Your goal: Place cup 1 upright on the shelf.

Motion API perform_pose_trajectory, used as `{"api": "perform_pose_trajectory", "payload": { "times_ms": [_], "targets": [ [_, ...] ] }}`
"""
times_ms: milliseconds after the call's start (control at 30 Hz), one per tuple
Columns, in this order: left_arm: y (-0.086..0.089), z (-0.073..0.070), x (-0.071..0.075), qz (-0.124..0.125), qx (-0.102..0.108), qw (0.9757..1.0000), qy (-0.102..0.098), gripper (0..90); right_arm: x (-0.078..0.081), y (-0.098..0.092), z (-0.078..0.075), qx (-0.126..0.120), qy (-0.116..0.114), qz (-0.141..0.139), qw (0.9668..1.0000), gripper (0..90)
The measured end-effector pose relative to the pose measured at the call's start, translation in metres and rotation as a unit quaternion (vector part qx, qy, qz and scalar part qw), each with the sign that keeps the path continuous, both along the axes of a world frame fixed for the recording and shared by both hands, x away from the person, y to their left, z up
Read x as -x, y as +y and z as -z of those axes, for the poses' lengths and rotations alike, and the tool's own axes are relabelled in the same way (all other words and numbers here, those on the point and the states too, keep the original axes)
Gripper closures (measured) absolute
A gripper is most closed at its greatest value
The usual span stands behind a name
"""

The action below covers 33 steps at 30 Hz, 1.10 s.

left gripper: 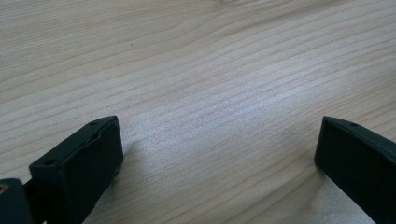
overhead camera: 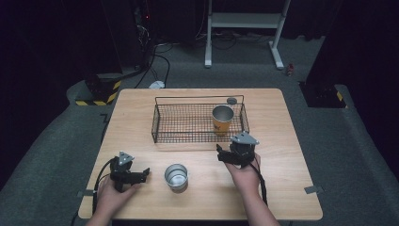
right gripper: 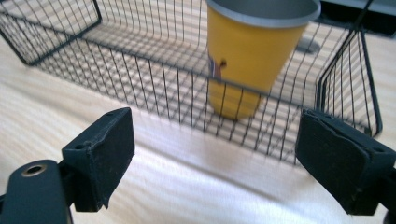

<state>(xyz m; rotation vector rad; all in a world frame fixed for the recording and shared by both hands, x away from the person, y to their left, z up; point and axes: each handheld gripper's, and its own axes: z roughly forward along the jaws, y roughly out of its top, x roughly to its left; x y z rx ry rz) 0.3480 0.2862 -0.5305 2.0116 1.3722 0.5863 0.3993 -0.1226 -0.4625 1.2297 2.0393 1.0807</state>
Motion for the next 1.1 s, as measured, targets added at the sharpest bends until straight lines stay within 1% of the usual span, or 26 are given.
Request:
{"api": "perform_pose_trajectory", "payload": {
  "times_ms": [67, 167, 267, 367, 433, 533, 633, 700, 733, 833, 867, 933, 967, 1000, 1067, 1100],
  "targets": [
    [0.0, 0.0, 0.0, 0.0, 0.0, 1.0, 0.0, 1.4, 0.005, -0.004, 0.005, 0.002, 0.006, 0.001, 1.0, 12.0],
    [0.0, 0.0, 0.0, -0.001, 0.001, 1.0, 0.001, 1.4, 0.012, -0.011, 0.013, 0.013, 0.005, -0.001, 0.9999, 12.0],
    [0.0, 0.0, 0.0, -0.001, 0.002, 1.0, 0.0, 1.4, 0.017, -0.018, 0.02, 0.016, 0.014, 0.001, 0.9998, 12.1],
    [0.0, 0.0, 0.0, -0.001, 0.002, 1.0, 0.0, 1.4, 0.023, -0.027, 0.028, 0.02, 0.021, 0.008, 0.9996, 12.3],
    [-0.001, 0.0, 0.0, -0.002, 0.003, 1.0, -0.001, 1.4, 0.026, -0.032, 0.034, 0.028, 0.03, 0.01, 0.9991, 12.3],
    [0.0, 0.0, 0.0, -0.002, 0.002, 1.0, -0.001, 1.4, 0.033, -0.038, 0.04, 0.043, 0.031, 0.013, 0.9985, 12.4],
    [0.0, 0.0, 0.0, -0.002, 0.002, 1.0, -0.001, 1.3, 0.04, -0.043, 0.043, 0.051, 0.028, 0.013, 0.9982, 12.6],
    [0.0, 0.0, 0.0, -0.002, 0.001, 1.0, -0.001, 1.3, 0.042, -0.045, 0.046, 0.056, 0.032, 0.015, 0.9978, 12.7],
    [0.0, 0.0, 0.0, -0.003, 0.001, 1.0, -0.001, 1.2, 0.044, -0.046, 0.048, 0.062, 0.033, 0.016, 0.9974, 12.7],
    [-0.001, 0.001, 0.0, -0.015, 0.006, 0.9999, 0.001, 0.3, 0.044, -0.049, 0.053, 0.07, 0.043, 0.014, 0.9965, 12.4],
    [-0.001, 0.0, 0.001, -0.016, 0.005, 0.9999, 0.001, 0.3, 0.045, -0.05, 0.056, 0.07, 0.053, 0.016, 0.996, 12.2],
    [-0.001, 0.0, 0.001, -0.016, 0.005, 0.9999, 0.001, 0.3, 0.045, -0.053, 0.061, 0.072, 0.065, 0.017, 0.9951, 12.0],
    [-0.001, 0.001, 0.001, -0.018, 0.005, 0.9998, 0.001, 0.3, 0.045, -0.055, 0.062, 0.065, 0.074, 0.02, 0.9949, 12.4],
    [-0.001, 0.0, 0.001, -0.021, 0.005, 0.9998, 0.001, 0.3, 0.045, -0.057, 0.062, 0.067, 0.072, 0.02, 0.9949, 12.6],
    [-0.004, 0.0, 0.0, -0.033, 0.004, 0.9994, 0.001, 0.1, 0.045, -0.06, 0.061, 0.065, 0.078, 0.027, 0.9944, 12.8],
    [-0.005, 0.0, 0.0, -0.038, 0.004, 0.9993, 0.001, 0.1, 0.045, -0.062, 0.062, 0.055, 0.083, 0.027, 0.9947, 13.0]
  ]
}}
